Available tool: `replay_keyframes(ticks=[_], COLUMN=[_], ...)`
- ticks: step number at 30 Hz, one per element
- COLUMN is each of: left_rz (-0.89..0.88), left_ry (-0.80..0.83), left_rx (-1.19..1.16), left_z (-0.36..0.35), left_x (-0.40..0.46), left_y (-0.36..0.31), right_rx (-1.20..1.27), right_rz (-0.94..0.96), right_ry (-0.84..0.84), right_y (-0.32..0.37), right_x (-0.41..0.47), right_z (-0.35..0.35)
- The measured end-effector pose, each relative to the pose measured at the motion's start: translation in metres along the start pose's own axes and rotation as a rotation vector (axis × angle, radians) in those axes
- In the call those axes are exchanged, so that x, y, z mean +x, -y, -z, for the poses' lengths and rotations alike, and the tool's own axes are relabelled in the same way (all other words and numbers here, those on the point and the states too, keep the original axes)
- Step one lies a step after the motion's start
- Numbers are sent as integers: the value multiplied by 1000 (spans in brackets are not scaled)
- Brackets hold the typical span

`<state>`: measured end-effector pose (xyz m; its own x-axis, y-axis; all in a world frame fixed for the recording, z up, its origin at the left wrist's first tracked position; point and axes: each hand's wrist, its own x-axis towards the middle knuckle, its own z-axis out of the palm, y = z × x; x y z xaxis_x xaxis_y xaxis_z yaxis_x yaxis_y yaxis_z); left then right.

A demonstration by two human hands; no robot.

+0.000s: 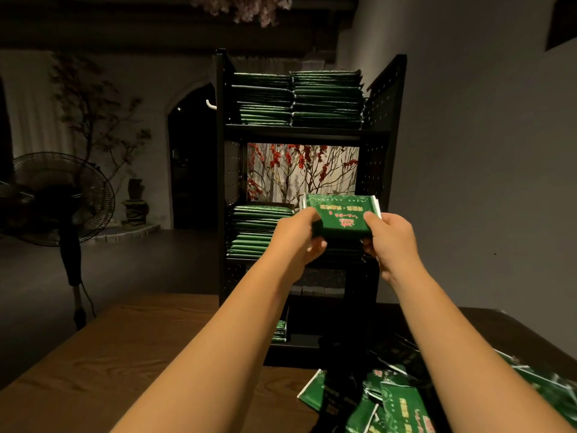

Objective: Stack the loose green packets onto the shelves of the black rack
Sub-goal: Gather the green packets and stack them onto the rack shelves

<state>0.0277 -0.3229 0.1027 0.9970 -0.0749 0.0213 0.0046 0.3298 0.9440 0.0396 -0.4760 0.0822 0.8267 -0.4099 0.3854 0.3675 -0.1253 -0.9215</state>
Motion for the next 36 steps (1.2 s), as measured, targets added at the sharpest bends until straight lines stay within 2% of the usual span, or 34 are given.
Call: replay_keyframes(ticks=[2, 5, 11, 19, 24, 28, 36], left_rz=[29, 56, 84, 71, 78, 56, -37], left_ry=[55, 17, -69, -111, -105, -111, -118], left_rx=[-300, -554, -728, -662, -595, -536, -461], left_z=[2, 1, -11, -10, -8, -4, 0], left_x=[-1, -1, -3, -7, -13, -11, -4], left_y=[5, 13, 19, 23, 24, 28, 37], right_rx=[-50, -151, -352, -495, -394, -414, -645], right_rz=[26, 89, 79, 34, -78, -91, 168], right_ry=[-50, -85, -76, -30, 16, 39, 6], right_y=[2, 8, 14, 21, 16, 9, -5], right_x=[4, 9, 19, 24, 21, 19, 2], right_z=[-3, -10, -24, -28, -26, -23, -16])
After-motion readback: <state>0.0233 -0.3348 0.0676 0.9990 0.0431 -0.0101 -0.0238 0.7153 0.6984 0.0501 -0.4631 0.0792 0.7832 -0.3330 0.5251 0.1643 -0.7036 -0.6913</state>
